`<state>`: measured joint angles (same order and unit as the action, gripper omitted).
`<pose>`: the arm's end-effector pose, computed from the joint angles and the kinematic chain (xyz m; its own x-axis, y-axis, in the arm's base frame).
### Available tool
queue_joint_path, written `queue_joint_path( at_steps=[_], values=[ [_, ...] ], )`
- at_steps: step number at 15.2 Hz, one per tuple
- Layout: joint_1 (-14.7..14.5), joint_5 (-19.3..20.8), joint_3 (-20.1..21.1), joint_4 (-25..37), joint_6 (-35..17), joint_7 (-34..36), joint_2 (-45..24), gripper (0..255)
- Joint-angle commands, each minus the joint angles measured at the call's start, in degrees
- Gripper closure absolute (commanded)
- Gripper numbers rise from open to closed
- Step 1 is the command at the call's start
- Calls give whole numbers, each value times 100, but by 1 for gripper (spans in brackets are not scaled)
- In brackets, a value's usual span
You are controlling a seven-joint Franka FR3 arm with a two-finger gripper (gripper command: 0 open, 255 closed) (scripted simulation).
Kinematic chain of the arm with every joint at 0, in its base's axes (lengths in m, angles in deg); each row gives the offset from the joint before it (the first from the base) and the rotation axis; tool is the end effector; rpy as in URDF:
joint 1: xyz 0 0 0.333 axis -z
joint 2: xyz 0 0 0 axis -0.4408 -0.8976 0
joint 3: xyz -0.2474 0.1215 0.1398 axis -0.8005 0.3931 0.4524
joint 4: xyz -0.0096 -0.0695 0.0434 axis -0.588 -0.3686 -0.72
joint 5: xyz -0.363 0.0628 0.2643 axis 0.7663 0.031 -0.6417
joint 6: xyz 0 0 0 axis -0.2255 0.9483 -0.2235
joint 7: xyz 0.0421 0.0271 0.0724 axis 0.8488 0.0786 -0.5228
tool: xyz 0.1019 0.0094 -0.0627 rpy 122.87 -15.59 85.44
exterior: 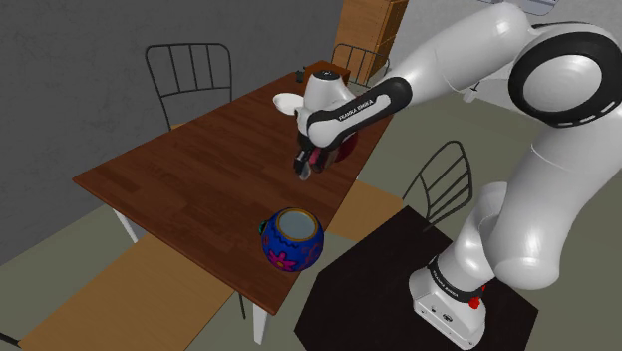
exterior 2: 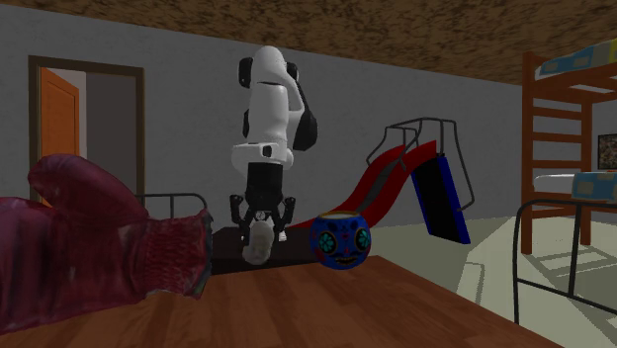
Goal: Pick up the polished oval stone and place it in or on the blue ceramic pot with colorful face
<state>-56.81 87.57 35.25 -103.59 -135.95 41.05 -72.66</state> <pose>0.5682 0.1182 0.2276 0.8759 0.4775 0.0686 0.4720 -0.8777 0.0830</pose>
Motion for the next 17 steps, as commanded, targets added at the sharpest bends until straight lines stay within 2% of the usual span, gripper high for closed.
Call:
queue_joint_path(
  at_steps=[1, 17],
  values=[
    [-17, 62, -17, 11, 137, 38, 129, 255],
    [-71, 374, -48, 447, 1339, 208, 931, 255]
  ],
)
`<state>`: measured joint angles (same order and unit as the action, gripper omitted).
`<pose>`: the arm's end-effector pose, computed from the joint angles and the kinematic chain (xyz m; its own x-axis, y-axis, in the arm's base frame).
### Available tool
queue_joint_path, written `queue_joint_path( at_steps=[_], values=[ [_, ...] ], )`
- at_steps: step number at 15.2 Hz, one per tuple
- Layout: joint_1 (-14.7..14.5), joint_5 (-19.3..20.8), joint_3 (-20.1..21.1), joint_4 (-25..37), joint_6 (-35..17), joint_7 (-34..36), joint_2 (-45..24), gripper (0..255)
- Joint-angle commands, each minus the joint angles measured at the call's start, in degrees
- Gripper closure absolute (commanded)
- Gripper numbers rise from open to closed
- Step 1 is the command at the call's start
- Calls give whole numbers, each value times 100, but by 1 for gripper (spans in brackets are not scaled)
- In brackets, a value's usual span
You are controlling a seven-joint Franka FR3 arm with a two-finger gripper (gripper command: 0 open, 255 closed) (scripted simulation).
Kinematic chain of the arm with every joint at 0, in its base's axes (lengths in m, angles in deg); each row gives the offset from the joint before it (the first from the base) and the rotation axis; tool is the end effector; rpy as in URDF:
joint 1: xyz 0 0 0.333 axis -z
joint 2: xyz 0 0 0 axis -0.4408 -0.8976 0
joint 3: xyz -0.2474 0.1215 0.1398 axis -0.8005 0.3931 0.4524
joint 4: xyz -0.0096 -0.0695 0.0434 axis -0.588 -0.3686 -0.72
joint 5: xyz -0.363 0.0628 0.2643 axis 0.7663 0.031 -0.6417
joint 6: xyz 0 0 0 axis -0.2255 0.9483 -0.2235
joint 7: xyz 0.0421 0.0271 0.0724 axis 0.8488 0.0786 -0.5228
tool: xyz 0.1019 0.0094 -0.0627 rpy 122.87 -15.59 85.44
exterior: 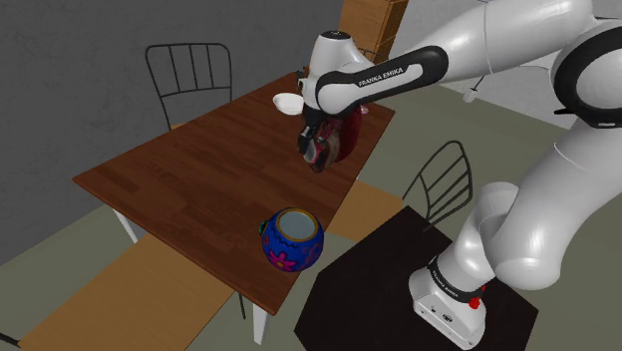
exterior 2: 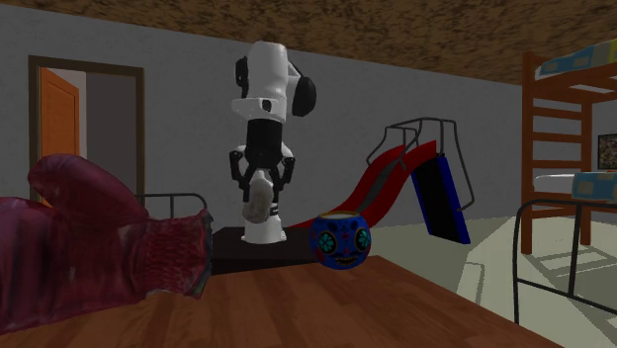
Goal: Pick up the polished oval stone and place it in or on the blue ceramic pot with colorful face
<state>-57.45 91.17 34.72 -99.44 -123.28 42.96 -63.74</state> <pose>0.5770 0.1221 0.3272 0.8759 0.4777 0.0688 0.4721 -0.8776 0.0831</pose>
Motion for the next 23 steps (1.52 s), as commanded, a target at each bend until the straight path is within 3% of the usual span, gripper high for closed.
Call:
queue_joint_path(
  at_steps=[1, 4, 7, 14, 23],
  values=[
    [-8, 27, 7, 69, 149, 23, 79, 255],
    [-13, 56, 13, 172, 345, 35, 177, 255],
    [-192, 226, 221, -209, 337, 526, 531, 255],
    [-578, 415, 816, -875, 404, 1629, 1178, 255],
    [-1130, 316, 1681, -1264, 578, 2970, 1605, 255]
  ],
)
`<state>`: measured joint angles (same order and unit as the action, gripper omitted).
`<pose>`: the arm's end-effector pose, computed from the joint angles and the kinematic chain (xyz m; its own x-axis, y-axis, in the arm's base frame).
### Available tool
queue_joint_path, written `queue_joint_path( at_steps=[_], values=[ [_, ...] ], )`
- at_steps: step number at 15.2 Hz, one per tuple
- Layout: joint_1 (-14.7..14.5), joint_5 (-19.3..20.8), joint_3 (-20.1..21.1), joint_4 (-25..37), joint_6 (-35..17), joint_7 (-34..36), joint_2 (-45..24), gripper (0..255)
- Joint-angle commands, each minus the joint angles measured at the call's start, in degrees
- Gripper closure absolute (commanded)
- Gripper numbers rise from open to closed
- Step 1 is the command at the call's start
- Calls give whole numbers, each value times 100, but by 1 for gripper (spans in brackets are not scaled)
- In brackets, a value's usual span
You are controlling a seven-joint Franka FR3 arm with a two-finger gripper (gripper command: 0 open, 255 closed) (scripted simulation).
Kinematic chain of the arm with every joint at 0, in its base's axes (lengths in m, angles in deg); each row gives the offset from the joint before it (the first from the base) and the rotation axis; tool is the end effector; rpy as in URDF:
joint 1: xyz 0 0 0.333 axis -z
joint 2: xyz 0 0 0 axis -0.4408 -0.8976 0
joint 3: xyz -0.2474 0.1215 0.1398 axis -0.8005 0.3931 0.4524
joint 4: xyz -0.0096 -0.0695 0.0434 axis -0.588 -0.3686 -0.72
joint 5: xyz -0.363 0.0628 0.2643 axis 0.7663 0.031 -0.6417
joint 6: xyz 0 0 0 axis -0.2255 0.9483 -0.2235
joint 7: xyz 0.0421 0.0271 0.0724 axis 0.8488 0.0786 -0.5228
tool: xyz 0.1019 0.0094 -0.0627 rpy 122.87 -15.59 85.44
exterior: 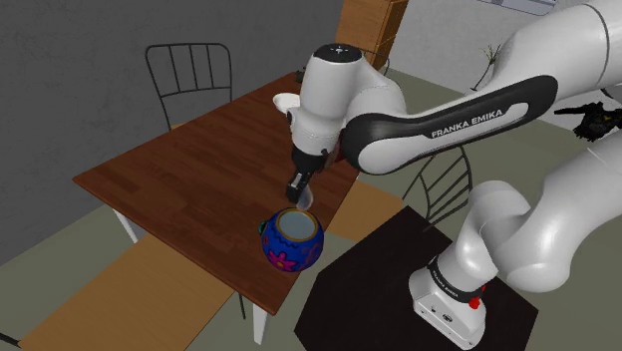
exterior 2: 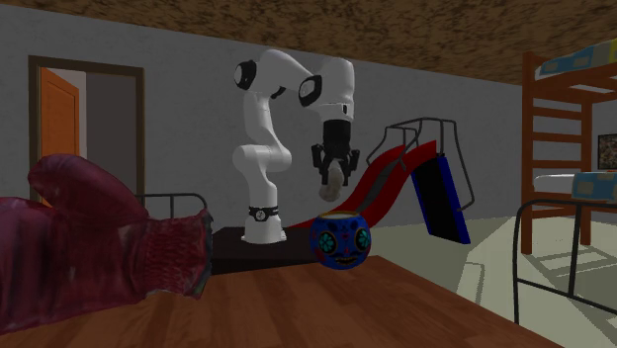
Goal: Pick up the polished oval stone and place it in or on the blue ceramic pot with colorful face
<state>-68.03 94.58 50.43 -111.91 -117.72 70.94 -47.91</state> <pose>0.4023 0.3127 0.3589 0.8752 0.4790 0.0683 0.4734 -0.8769 0.0830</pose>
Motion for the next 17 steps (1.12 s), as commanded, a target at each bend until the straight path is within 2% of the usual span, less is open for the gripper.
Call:
queue_joint_path(
  at_steps=[1, 15, 17],
  values=[
    [-162, -58, 244, -28, 52, 369, 43, 255],
    [-121, 72, 239, -557, -1130, 530, -616, 255],
    [-120, 75, 239, -565, -1154, 534, -632, 255]
  ],
)
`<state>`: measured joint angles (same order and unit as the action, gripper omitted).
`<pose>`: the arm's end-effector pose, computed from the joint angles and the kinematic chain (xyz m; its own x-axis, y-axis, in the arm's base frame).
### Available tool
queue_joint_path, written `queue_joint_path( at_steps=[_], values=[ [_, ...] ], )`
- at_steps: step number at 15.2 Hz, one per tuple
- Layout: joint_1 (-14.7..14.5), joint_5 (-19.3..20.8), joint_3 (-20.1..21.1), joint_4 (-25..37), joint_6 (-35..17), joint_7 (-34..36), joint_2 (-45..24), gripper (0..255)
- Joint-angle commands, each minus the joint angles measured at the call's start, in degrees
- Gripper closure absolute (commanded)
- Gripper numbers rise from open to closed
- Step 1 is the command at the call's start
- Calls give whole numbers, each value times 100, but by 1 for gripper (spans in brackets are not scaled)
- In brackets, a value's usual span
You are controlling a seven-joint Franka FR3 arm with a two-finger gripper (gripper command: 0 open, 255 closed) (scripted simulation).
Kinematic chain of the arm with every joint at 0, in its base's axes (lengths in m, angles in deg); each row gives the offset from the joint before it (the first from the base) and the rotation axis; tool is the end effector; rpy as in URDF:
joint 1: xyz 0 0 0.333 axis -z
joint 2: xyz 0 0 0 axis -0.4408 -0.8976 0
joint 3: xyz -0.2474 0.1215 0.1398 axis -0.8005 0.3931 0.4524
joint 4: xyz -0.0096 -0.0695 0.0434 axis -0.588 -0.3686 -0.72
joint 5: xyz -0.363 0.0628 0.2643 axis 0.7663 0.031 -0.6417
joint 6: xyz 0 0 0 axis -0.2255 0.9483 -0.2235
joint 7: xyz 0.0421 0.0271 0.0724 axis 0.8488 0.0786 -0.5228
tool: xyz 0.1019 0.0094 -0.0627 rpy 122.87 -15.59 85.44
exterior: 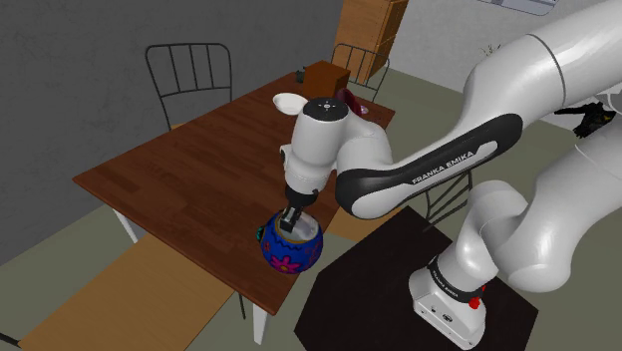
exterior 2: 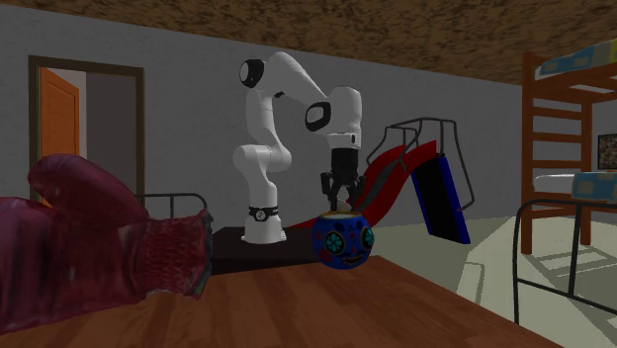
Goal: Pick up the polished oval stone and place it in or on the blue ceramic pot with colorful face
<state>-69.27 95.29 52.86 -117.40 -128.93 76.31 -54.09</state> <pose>0.3708 0.3326 0.2759 0.8760 0.4775 0.0679 0.4720 -0.8777 0.0833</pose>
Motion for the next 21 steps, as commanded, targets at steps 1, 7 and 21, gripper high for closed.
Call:
queue_joint_path(
  at_steps=[1, 7, 21],
  values=[
    [4, 5, -4, -16, -32, -3, -15, 255],
    [4, 5, -4, -15, -32, -3, -15, 0],
    [-50, -100, 35, 270, 774, -62, 504, 0]
  ],
)
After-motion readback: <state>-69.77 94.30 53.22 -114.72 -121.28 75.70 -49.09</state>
